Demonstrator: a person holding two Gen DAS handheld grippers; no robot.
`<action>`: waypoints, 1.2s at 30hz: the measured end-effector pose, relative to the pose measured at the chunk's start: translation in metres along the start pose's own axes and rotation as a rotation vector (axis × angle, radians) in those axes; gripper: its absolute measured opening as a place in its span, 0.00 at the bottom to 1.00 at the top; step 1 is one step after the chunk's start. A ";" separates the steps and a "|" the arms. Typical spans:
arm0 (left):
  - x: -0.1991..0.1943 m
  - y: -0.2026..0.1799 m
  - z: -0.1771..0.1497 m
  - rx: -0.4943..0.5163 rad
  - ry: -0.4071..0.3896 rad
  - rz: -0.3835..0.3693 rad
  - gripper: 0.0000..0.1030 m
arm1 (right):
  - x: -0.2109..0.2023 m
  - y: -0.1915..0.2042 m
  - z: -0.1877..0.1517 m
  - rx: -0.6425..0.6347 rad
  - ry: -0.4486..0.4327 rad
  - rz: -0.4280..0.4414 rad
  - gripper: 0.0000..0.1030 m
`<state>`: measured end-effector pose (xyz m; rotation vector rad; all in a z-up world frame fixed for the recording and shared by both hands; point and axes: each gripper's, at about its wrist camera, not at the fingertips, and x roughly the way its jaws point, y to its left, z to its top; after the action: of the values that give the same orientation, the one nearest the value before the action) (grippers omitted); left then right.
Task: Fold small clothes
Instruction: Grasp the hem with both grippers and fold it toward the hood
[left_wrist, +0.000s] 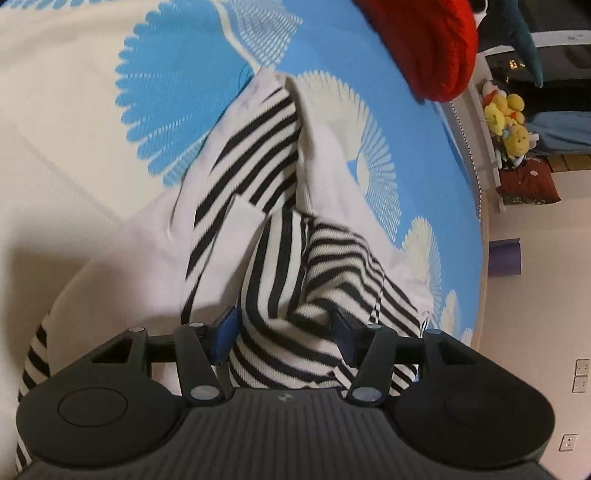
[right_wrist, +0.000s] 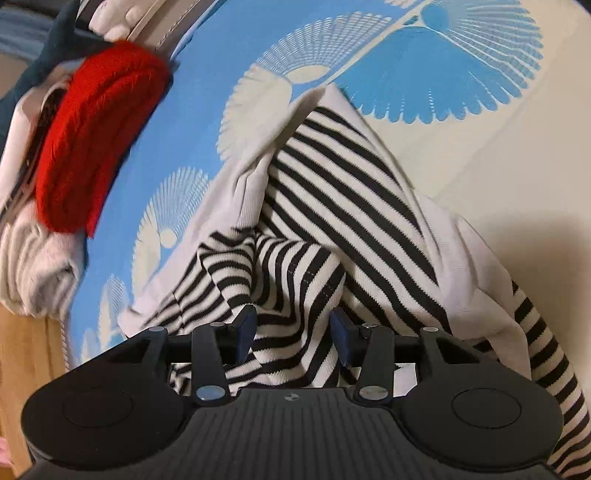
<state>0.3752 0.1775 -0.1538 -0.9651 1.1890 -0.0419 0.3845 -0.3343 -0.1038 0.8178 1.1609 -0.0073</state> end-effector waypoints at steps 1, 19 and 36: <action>0.003 -0.001 -0.001 0.005 0.007 0.007 0.58 | 0.001 0.004 -0.002 -0.026 -0.001 -0.015 0.45; -0.035 -0.024 0.003 0.177 -0.270 -0.247 0.03 | -0.062 -0.002 0.010 0.007 -0.353 0.314 0.02; -0.004 -0.047 -0.009 0.334 -0.151 0.009 0.40 | -0.035 0.023 0.008 -0.214 -0.252 0.068 0.36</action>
<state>0.3873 0.1448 -0.1209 -0.6572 1.0084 -0.1533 0.3852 -0.3361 -0.0612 0.6457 0.8785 0.0676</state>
